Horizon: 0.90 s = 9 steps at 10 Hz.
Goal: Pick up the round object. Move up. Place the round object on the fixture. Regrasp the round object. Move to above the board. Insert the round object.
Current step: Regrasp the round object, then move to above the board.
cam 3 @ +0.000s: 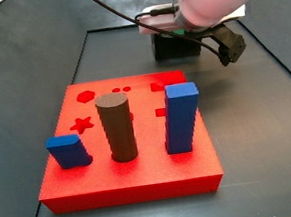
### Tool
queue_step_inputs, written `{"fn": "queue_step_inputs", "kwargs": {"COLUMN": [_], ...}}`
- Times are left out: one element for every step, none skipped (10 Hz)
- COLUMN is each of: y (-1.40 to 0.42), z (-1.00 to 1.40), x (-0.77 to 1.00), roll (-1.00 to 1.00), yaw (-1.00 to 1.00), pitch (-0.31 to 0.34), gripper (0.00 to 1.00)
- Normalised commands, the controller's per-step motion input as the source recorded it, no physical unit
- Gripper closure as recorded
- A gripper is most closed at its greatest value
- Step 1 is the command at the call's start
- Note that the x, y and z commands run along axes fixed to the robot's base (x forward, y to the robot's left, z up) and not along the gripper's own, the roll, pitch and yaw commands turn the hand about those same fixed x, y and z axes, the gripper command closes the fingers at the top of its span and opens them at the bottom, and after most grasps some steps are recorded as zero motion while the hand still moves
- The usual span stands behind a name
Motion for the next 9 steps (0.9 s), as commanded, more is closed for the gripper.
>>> {"fn": "queue_step_inputs", "kwargs": {"y": [0.0, -0.01, -0.01, -0.01, -0.01, -0.01, -0.01, -0.01, -0.02], "z": [0.0, 1.0, 1.0, 1.0, 1.0, 1.0, 1.0, 1.0, 1.0], "x": [0.0, 0.02, 0.02, 0.02, 0.02, 0.02, 0.02, 0.02, 0.02], "roll": [0.0, 0.06, 0.05, 0.02, 0.0, -0.01, 0.0, -0.01, -0.01], "yaw": [0.0, 0.25, 0.24, 0.21, 0.19, 0.18, 0.14, 0.13, 0.09], "pitch": [0.0, 0.117, 0.115, 0.094, 0.05, 0.024, -0.007, -0.017, -0.029], "gripper": [1.0, 1.0, 1.0, 1.0, 1.0, 1.0, 1.0, 1.0, 1.0]}}
